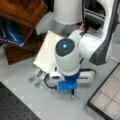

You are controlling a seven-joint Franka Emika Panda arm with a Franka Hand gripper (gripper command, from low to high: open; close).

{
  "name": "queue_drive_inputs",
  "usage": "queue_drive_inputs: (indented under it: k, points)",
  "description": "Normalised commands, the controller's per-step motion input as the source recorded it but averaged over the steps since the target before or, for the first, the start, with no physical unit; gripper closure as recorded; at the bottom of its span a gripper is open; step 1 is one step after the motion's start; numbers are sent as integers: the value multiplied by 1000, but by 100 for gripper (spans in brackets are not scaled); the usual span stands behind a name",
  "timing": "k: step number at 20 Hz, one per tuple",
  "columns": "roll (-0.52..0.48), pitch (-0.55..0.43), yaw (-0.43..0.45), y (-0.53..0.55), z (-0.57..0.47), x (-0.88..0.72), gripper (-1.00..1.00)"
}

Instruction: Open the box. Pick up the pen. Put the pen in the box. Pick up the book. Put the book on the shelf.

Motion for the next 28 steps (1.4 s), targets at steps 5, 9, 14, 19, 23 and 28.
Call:
queue_drive_inputs:
  k: [5,9,14,19,23,28]
  points:
    - [-127,52,-167,-26,385,-8,100]
    - [-142,55,-183,-61,401,140,100]
    - [-202,33,-267,156,436,104,100]
    - [-191,73,-173,300,355,38,100]
    - [-127,95,-230,369,279,88,100]
    - [-113,61,-269,437,254,116,100]
